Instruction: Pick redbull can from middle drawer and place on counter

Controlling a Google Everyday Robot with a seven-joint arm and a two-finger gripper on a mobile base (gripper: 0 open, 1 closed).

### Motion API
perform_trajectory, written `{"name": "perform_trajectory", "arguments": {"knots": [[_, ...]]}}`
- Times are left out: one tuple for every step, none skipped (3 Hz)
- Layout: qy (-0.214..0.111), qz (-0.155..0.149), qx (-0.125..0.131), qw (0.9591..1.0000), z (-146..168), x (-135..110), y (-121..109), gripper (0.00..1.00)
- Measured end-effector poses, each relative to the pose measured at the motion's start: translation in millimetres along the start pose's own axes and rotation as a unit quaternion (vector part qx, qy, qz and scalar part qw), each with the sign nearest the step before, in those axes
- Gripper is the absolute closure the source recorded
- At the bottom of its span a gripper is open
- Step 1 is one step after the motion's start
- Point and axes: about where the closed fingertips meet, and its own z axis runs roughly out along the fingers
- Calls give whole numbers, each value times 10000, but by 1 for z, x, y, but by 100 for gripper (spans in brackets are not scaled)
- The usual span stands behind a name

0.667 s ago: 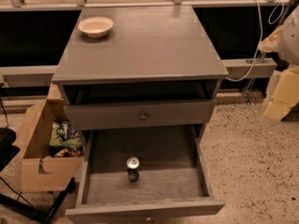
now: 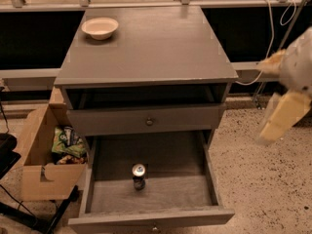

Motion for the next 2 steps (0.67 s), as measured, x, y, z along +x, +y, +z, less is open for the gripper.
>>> {"name": "perform_trajectory", "arguments": {"knots": [[-873, 19, -412, 9953, 76, 15, 31, 0], [-2016, 67, -574, 9778, 153, 2, 44, 0]]}}
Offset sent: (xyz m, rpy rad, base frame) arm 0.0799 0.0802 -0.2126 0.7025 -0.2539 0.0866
